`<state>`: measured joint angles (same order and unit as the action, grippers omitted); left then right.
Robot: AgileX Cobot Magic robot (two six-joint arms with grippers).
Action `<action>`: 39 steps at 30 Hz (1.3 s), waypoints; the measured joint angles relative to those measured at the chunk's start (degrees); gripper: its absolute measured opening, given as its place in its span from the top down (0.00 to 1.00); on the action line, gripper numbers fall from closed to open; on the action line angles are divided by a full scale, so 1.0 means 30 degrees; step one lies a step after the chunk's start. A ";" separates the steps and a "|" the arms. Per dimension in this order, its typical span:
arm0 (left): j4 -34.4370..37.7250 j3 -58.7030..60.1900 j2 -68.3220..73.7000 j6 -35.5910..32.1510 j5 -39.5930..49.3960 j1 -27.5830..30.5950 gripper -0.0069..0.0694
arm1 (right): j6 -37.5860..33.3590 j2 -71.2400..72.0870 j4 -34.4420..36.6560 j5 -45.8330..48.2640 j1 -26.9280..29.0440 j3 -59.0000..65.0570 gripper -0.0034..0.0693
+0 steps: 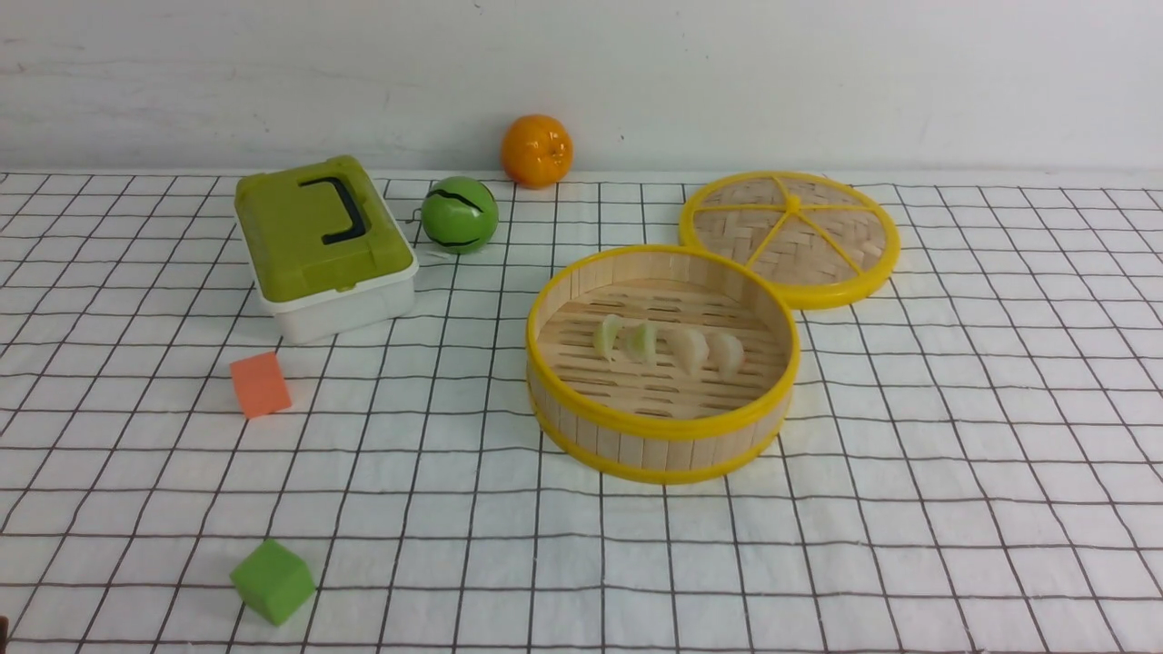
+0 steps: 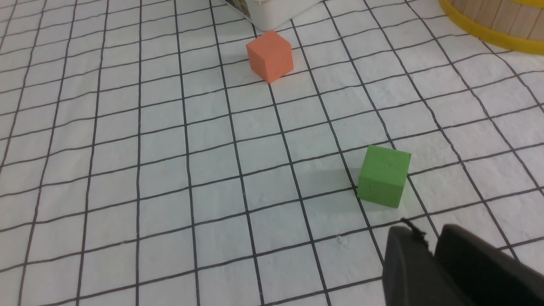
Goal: Put the dumplings into the steamer on the table with the white tablecloth.
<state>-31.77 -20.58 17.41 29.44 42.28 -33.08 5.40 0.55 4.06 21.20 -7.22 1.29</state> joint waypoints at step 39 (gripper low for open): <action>0.3251 0.2546 -0.5731 -0.1008 -0.3655 0.5507 0.76 | 0.1489 0.0000 -0.0426 0.0519 0.0016 -0.0090 0.91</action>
<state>-22.02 -12.94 0.22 26.41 31.32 -16.56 9.87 0.55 2.78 22.76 -7.17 1.02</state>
